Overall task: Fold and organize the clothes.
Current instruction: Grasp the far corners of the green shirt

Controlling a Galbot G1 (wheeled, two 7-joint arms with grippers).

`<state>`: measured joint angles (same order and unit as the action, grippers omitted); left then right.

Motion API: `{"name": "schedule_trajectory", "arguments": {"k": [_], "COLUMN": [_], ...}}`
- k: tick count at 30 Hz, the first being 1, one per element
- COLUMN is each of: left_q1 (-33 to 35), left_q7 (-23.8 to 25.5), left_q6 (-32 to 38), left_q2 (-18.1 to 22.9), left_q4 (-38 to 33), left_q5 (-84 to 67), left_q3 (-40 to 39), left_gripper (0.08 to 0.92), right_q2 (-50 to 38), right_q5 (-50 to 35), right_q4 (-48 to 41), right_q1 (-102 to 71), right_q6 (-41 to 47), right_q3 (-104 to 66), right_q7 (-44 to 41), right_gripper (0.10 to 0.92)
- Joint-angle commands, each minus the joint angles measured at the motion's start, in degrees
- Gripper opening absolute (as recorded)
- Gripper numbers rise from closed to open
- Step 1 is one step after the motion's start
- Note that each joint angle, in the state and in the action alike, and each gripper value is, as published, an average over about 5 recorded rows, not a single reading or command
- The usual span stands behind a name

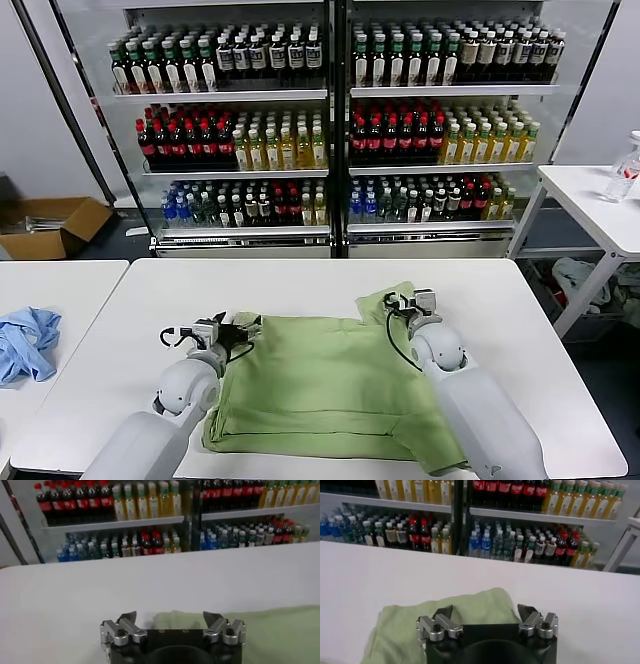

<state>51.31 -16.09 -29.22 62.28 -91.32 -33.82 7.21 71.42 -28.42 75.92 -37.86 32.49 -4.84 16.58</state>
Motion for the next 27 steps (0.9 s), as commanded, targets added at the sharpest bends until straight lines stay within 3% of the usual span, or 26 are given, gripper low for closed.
{"name": "schedule_trajectory", "arguments": {"k": [1,10,22,27], "left_q1": [-1.77,0.44,4.53,6.07], "left_q7": [0.13,0.77,2.87,2.28], "left_q6": [-1.71,-0.96,5.49,8.50], "left_q2": [0.52,0.73,-1.56,-2.24], "left_q4": [3.10,1.19,-3.48,-7.62], "left_q5": [0.60,-0.09,-4.36,-4.98], "left_q3": [-2.02,-1.14,1.87,3.50], "left_gripper": [0.780,0.525,0.179,0.094], "right_q2": [1.21,0.43,-2.65,-4.04], "right_q5": [-1.27,-1.74,1.61,1.61], "right_q4": [-4.27,-0.58,8.03,14.56], "right_q1": [1.83,-0.65,-4.06,-5.80], "right_q6": [0.61,0.35,-4.56,-5.64], "right_q3": [1.31,1.29,0.32,-1.57], "right_q7": [0.10,-0.87,-1.68,-1.33], "right_gripper": [0.748,0.490,0.156,0.107]}}
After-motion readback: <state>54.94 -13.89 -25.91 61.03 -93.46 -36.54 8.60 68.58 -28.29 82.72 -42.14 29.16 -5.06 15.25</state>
